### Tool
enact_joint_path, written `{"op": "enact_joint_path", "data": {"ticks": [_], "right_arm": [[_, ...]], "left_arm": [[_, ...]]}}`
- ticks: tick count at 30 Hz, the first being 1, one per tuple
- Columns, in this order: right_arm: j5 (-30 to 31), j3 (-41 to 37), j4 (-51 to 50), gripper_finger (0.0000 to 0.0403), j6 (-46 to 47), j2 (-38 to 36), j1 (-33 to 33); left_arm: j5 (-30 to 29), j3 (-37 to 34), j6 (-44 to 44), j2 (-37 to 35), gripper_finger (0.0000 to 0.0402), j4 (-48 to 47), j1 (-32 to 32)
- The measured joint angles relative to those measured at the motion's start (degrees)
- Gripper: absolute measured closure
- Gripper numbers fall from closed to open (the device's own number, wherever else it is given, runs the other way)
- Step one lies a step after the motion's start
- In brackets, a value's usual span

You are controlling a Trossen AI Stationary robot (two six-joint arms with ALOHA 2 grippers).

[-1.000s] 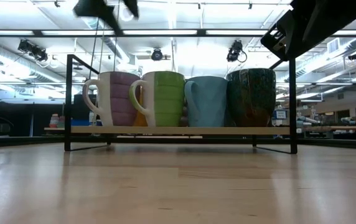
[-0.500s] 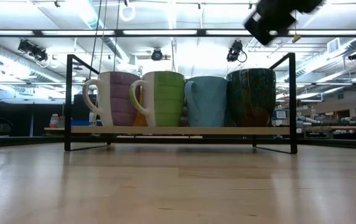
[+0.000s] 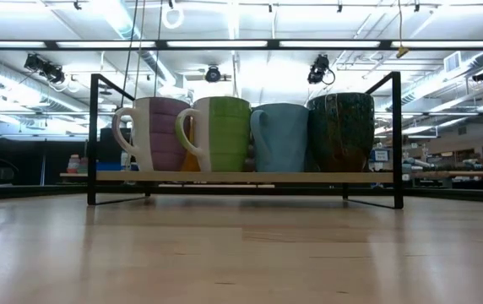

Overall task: Place coffee mugs
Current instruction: Return to Home Position

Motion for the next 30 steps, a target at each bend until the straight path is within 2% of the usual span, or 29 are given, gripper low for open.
{"op": "enact_joint_path", "data": {"ticks": [6, 14, 20, 25, 30], "right_arm": [[0.02, 5.14, -8.34, 0.0290, 0.00, -9.03, -2.48], [0.00, 5.16, -15.23, 0.0290, 1.47, -22.23, -2.94], [0.08, 4.93, -19.32, 0.0290, 4.80, -28.34, -2.94], [0.17, -0.58, -17.61, 0.0290, 3.40, -33.56, -2.94], [3.24, -11.32, -10.83, 0.0290, 3.11, -40.17, -2.94]], "left_arm": [[0.00, -0.04, -0.01, 0.00, 0.0143, -0.07, 0.02], [-0.01, -0.04, -0.01, 0.00, 0.0143, -0.07, 0.02], [0.00, -0.04, -0.10, 0.00, 0.0143, -0.05, 0.02], [0.00, -0.04, -0.28, 0.02, 0.0143, -0.06, 0.02], [0.00, -0.04, -0.32, 0.02, 0.0143, -0.05, 0.02]]}}
